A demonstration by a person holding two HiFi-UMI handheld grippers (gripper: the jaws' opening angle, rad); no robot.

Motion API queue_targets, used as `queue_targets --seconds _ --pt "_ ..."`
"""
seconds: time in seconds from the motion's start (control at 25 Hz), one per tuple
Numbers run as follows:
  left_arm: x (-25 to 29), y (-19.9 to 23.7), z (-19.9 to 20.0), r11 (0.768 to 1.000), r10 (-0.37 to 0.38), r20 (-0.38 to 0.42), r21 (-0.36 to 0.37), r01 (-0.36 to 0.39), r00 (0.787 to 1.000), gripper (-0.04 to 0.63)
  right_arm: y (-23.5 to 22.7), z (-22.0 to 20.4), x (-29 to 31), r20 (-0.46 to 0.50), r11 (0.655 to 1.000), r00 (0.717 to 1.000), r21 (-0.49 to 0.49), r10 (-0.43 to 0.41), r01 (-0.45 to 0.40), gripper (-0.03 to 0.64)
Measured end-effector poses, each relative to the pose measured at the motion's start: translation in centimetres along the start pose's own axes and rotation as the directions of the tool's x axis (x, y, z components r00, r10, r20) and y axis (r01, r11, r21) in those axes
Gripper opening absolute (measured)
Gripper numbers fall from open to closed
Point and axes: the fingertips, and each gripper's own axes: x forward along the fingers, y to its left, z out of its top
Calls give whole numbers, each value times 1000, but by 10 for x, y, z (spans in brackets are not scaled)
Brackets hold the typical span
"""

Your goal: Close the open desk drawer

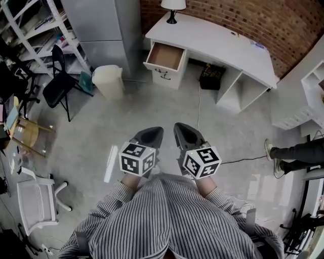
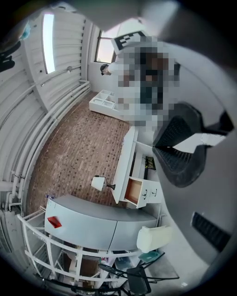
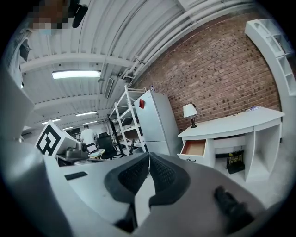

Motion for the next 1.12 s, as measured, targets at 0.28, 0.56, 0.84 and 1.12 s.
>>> queue_targets --seconds 0.28,0.56,0.84,1.12 --pt "21 56 26 999 -24 14 -24 25 1000 12 -18 20 56 35 998 997 5 -67 67 17" --pt "36 77 22 997 -45 -25 -62 44 999 12 -33 12 81 0 995 996 46 -88 88 17" --pt "54 105 27 996 -25 -33 -86 22 999 12 -46 12 115 -26 997 998 45 -65 67 17" --pt "95 141 47 995 -8 -45 -95 4 999 12 -76 22 163 -45 997 998 52 -49 51 17"
